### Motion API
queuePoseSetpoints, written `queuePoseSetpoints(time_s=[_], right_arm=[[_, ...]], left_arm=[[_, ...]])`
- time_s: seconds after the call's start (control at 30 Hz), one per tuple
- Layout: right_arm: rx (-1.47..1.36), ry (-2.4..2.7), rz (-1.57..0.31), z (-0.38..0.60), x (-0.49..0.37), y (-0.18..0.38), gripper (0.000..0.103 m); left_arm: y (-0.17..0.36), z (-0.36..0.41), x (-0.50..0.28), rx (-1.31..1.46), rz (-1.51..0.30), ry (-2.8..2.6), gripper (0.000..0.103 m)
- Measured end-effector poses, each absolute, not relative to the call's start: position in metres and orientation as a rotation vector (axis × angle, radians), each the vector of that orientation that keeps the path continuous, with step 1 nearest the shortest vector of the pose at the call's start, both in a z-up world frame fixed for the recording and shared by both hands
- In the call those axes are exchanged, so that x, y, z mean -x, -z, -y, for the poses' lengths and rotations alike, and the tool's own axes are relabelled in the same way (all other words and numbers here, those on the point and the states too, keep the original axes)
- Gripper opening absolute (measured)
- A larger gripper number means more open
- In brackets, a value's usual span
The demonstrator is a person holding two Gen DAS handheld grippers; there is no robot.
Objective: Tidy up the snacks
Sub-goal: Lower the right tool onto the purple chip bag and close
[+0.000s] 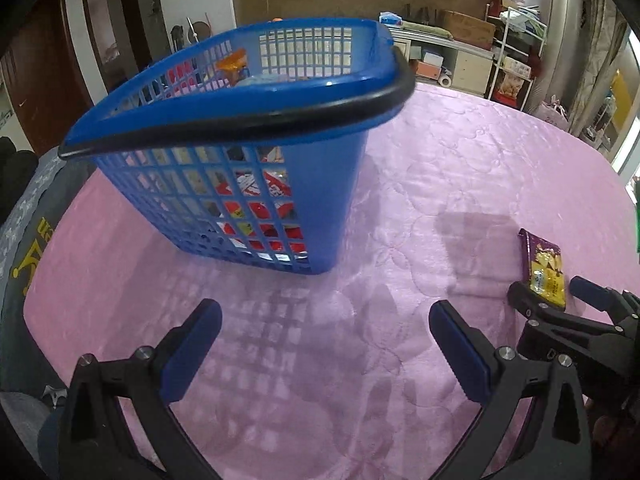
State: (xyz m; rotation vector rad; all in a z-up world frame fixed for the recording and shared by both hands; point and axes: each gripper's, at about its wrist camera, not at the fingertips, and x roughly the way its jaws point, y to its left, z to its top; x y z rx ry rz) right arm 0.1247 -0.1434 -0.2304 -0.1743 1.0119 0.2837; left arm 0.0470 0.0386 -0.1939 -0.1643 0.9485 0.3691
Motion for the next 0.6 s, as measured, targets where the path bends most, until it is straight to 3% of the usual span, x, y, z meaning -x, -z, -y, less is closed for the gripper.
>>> queuePoseSetpoints(time_s=[0.13, 0.2, 0.6], right_arm=[[0.207, -0.321, -0.99, 0.135, -0.118, 0.227, 0.064], [0.217, -0.335, -0.985, 0.131, -0.111, 0.227, 0.057], [0.181, -0.353, -0.924, 0.144, -0.065, 0.174, 0.052]], left_arm=[[0.196, -0.043, -0.047, 0.173, -0.951, -0.379, 0.103], [0.196, -0.044, -0.044, 0.177, -0.954, -0.379, 0.103], [0.147, -0.049, -0.006, 0.185, -0.857, -0.372, 0.103]])
